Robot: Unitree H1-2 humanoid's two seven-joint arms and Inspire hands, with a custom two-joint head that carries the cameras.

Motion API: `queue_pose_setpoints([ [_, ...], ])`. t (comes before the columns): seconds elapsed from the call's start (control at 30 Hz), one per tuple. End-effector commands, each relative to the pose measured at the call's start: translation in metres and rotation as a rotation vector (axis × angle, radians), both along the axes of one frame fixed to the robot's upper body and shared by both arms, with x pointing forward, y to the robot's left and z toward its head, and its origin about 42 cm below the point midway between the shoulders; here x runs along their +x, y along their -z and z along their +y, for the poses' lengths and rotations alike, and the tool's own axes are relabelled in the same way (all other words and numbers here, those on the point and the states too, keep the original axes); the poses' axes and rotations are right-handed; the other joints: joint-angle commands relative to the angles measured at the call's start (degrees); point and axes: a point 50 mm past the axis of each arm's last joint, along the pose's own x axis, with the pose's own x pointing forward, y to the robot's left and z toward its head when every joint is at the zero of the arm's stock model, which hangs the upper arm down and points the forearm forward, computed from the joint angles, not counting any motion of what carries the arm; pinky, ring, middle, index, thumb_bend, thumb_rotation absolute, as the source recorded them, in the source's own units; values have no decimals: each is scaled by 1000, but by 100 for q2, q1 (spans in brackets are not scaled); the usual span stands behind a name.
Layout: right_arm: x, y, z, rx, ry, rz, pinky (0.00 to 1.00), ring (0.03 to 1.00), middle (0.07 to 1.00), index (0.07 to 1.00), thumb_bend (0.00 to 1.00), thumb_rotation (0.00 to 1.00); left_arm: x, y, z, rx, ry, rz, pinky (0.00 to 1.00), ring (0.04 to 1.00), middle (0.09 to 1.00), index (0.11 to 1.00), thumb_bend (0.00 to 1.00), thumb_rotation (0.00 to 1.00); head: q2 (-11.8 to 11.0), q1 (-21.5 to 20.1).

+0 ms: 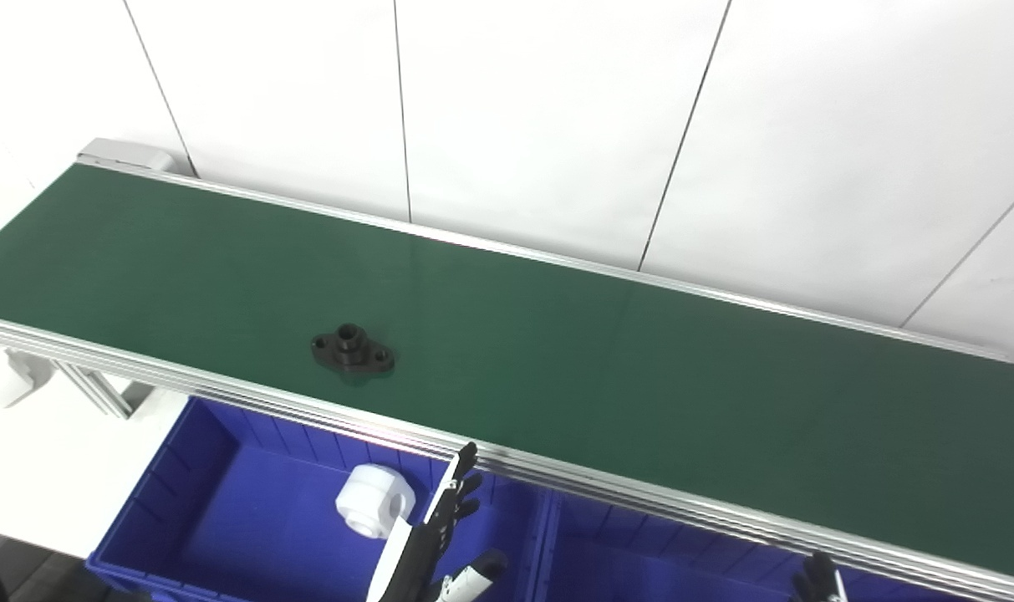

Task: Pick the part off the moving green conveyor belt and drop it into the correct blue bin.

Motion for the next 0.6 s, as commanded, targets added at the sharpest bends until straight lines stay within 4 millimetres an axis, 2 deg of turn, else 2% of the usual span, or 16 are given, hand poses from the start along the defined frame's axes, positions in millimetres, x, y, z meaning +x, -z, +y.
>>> queue_pose_setpoints([
  [0.0, 5, -11, -2, -73, -7, -88, 1000, 998, 1000, 1000, 450, 1000, 4, -4, -16, -48, 3, -45, 900, 948, 1000, 1000, 633, 861, -105, -81],
  [0.07, 9, -18, -2, -150, -11, -108, 1000, 988, 1000, 1000, 435, 1000, 4, -2, -14, -45, 5, -44, 904, 947, 1000, 1000, 644, 864, -107, -136],
  [0.1, 11, -21, -2, -189, -11, -121, 932, 939, 965, 1000, 396, 905, 4, -2, -13, -43, 6, -43, 897, 945, 1000, 1000, 649, 875, -107, -136],
  [0.13, 14, -27, -1, -239, -11, -145, 920, 930, 959, 1000, 389, 887, 4, -2, -12, -39, 9, -41, 896, 945, 1000, 1000, 650, 877, -77, -240],
  [0.17, 17, -30, -1, -274, -10, -162, 864, 895, 934, 1000, 467, 784, 4, -2, -10, -37, 11, -41, 901, 948, 1000, 1000, 657, 887, -77, -240],
  [0.2, 20, -36, -1, -321, -18, -189, 860, 892, 932, 1000, 473, 777, 4, -2, -8, -36, 15, -39, 901, 948, 1000, 1000, 657, 887, -55, -343],
  [0.27, 27, -46, -1, -398, -34, -243, 842, 876, 933, 1000, 531, 690, 4, -2, -5, -36, 18, -37, 917, 952, 1000, 1000, 662, 884, -32, -448],
  [0.3, 30, -51, -1, -429, -41, -269, 805, 860, 942, 1000, 589, 590, 4, -2, -4, -37, 17, -36, 909, 950, 1000, 1000, 668, 886, -29, -460],
  [0.33, 35, -60, -1, -465, -44, -308, 793, 855, 946, 1000, 609, 556, 5, -2, -3, -33, 17, -34, 906, 950, 1000, 1000, 670, 886, 14, -523],
  [0.37, 40, -69, -1, -500, -46, -343, 773, 860, 953, 999, 693, 499, 5, -2, -1, -25, 19, -30, 897, 947, 1000, 1000, 679, 899, 57, -556],
  [0.4, 46, -79, -1, -535, -44, -374, 758, 858, 952, 997, 729, 480, 5, -3, 0, -14, 23, -31, 894, 947, 1000, 1000, 682, 906, 80, -572],
  [0.43, 49, -85, 0, -559, -42, -393, 714, 839, 940, 988, 808, 459, 5, -3, 1, -7, 26, -32, 885, 943, 1000, 1000, 666, 919, 80, -572],
  [0.47, 54, -94, 1, -584, -38, -415, 706, 826, 924, 977, 866, 451, 5, -4, 2, -9, 27, -33, 879, 942, 1000, 1000, 654, 917, 164, -644],
  [0.57, 73, -118, 6, -650, -40, -491, 674, 798, 889, 956, 923, 452, 6, -4, 4, -22, 26, -33, 877, 945, 1000, 1000, 638, 910, 255, -724],
])
